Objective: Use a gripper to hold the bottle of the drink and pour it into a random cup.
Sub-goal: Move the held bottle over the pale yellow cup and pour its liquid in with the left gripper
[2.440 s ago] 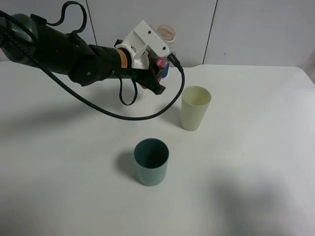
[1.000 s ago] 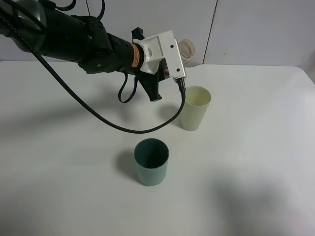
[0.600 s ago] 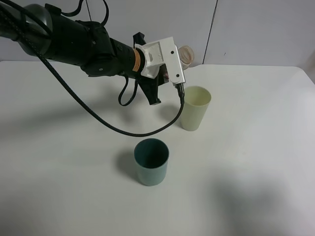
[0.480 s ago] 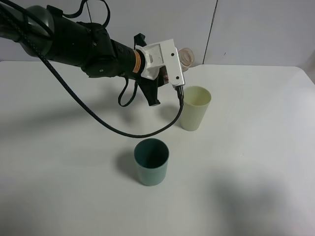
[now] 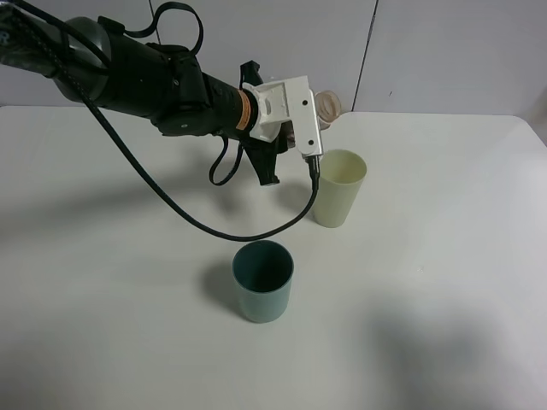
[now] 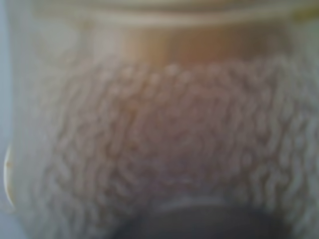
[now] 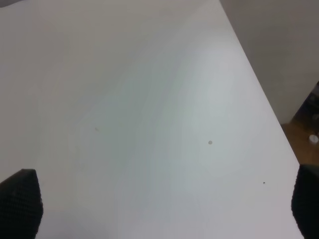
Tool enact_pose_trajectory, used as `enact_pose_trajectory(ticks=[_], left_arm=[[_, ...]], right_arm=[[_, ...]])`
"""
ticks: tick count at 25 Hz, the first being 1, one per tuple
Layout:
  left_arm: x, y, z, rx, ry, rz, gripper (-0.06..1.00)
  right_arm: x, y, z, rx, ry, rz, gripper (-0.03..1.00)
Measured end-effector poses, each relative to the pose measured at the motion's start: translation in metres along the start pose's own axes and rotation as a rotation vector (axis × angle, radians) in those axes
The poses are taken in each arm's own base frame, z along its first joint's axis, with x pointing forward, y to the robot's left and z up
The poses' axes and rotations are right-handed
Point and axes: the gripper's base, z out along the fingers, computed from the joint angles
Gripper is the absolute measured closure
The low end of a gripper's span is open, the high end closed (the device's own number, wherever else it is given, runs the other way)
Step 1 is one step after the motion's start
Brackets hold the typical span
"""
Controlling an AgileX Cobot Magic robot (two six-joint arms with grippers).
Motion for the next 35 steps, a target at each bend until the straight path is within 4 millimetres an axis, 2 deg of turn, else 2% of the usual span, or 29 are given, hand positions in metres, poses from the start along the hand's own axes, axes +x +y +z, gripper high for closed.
enact_pose_trajectory(ticks=[21,31,35], left_arm=[[0.001,-0.006,0.0,0.024,0.078,0.19,0.61],[-0.012,0.014,-0.001,-0.042,0.076,0.206,0.61],[-0.009,0.014,0.001,-0.041,0.099,0.225,0.61]], right_arm=[[0.0,-0.001,0.0,0.009,-0.001,-0.001,-0.03],[0.0,-0.001,0.0,0.009,-0.001,-0.001,-0.03],[0.0,-0.001,0.0,0.01,-0.002,-0.001,-0.03]])
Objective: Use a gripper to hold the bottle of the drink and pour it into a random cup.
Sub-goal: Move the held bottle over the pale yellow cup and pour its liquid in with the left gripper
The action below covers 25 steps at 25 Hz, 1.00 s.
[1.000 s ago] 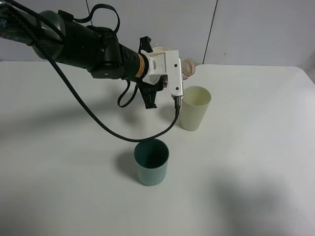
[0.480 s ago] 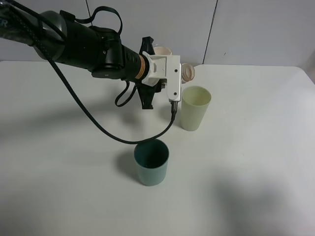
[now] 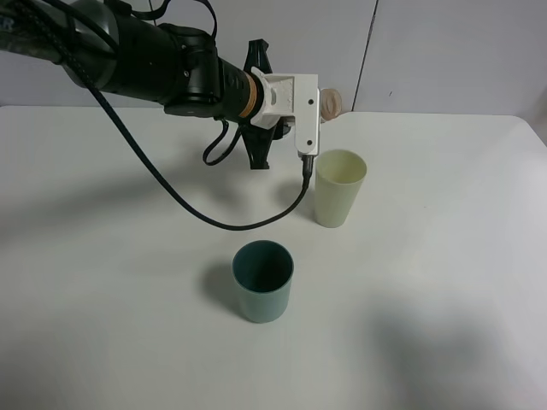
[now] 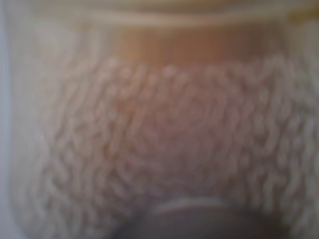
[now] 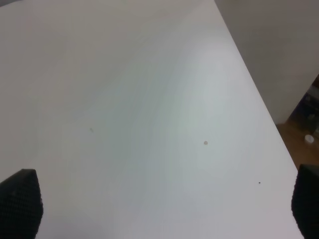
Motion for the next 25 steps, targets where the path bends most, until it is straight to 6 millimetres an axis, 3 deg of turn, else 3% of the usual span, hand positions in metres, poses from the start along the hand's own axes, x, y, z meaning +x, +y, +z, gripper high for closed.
enact_pose_trajectory(ticks=[10,25], left_arm=[[0.0066,-0.0057,0.007,0.01,0.052,-0.031,0.61],[0.0007,-0.0086,0.0058,-0.015,0.096,-0.084,0.61]], right_arm=[[0.0,0.0,0.0,0.0,0.0,0.0,-0.03],[-0.0001,-0.0003,0.0,0.004,-0.001,-0.002,-0.03]])
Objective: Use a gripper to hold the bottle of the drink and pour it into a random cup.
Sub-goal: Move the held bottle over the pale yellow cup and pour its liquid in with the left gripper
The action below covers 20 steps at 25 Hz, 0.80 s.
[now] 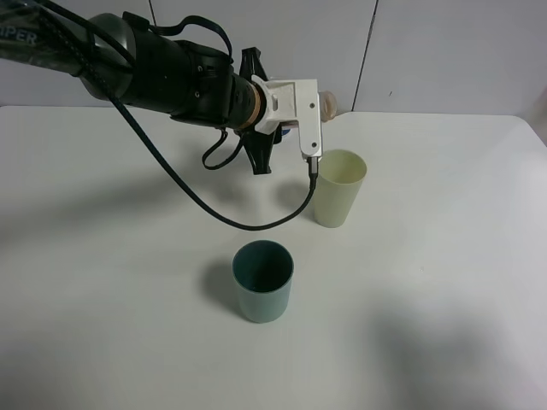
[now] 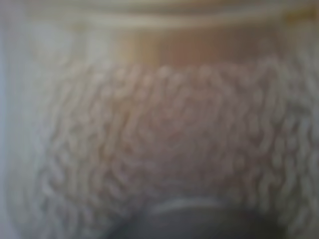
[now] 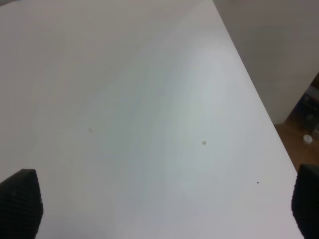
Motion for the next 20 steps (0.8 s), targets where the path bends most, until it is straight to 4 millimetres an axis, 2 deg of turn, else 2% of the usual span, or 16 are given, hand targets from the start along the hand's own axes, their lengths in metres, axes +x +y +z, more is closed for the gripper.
enact_pose_trajectory(ticks=[12,20], left_arm=[[-0.01,-0.004,-0.003,-0.041,0.029,0.055,0.61],[-0.012,-0.004,-0.005,-0.075,0.056,0.022,0.61]], right_arm=[[-0.001,-0.004,0.0,0.048,-0.008,-0.027,-0.03],[-0.001,-0.005,0.0,0.058,-0.01,-0.032,-0.03]])
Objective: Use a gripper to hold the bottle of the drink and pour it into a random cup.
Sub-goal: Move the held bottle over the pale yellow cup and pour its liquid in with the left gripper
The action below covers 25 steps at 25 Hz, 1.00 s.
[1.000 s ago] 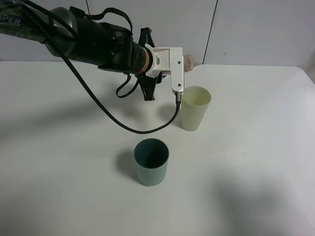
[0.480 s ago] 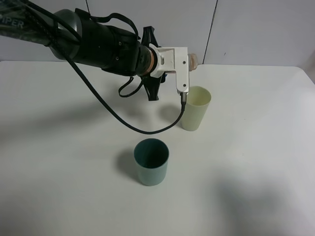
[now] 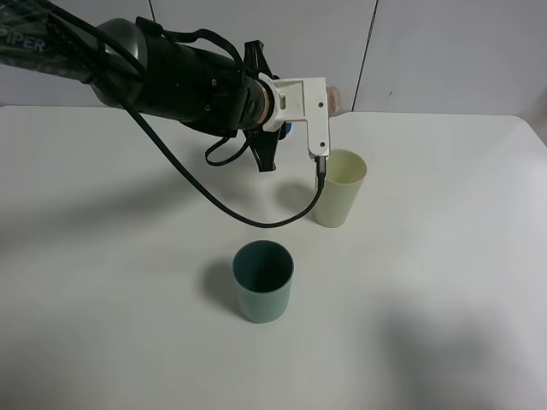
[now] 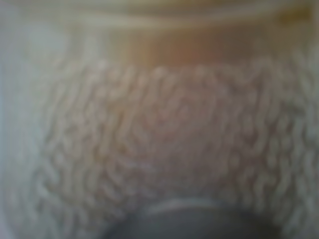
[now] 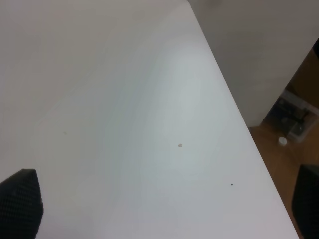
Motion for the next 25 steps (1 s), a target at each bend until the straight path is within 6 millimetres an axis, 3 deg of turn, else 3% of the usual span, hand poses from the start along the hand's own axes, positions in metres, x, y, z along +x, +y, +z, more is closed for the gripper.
enact_pose_trajectory(ticks=[25], left_arm=[[-0.019,-0.017,-0.003,0.01,-0.029,0.067,0.61]], right_arm=[[0.0,-0.003,0.0,0.029,-0.005,-0.016,-0.03]])
